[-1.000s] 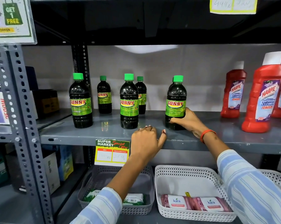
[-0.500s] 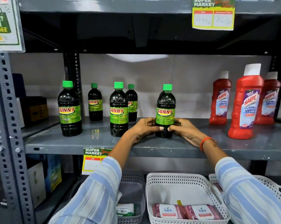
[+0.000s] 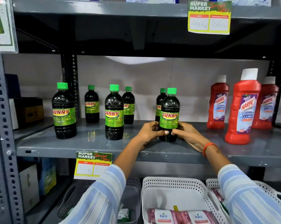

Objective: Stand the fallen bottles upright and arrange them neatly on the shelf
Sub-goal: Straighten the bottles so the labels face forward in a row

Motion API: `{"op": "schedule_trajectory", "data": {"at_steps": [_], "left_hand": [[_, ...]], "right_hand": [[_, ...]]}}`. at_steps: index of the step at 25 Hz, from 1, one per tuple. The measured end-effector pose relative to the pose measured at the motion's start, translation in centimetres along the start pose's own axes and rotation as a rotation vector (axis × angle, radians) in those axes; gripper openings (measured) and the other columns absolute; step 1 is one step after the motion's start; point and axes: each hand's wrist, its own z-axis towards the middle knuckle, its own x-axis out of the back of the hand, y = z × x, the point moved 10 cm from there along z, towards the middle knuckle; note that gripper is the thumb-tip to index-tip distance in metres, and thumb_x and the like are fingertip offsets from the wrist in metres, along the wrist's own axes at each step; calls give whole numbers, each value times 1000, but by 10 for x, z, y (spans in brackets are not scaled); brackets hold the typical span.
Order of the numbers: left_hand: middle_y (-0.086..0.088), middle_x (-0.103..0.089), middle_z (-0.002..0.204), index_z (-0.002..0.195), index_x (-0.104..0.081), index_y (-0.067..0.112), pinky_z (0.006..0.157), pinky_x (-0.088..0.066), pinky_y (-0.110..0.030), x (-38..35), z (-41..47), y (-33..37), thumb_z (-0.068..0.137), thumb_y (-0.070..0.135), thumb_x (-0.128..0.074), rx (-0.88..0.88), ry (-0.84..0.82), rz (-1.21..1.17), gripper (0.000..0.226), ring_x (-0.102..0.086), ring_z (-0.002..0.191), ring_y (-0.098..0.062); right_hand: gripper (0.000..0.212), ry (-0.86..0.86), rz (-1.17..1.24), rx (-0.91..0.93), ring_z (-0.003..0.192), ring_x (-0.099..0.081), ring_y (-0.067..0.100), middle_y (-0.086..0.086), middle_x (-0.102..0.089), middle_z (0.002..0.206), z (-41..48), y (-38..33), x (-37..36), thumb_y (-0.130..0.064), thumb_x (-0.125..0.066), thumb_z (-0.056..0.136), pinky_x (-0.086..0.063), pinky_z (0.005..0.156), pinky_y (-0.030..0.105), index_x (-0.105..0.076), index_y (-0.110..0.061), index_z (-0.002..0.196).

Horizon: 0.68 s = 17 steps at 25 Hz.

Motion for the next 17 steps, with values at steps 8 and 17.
{"op": "schedule_trajectory", "data": {"at_steps": [8,17], "left_hand": [[-27,-66,110,109,-63,-1,91,-47,-49,8,5,-5,77,4,-72,15,71,20,33,-59,87,-24],[-15,-63,117,122,-53,1,87,-51,-24,24,-9,21,78,15,-71,-111,272,35,50,-60,106,-21]], "right_hand": [[43,-16,-72,30,114,-59,19,11,-65,125,4,-1,-2,-2,-64,79,-43,103,30,-59,-13,120],[96,189,-471,113,136,-38,26,13,-38,149,-6,-21,8,-31,-76,72,-35,112,41,-21,-12,148]]}}
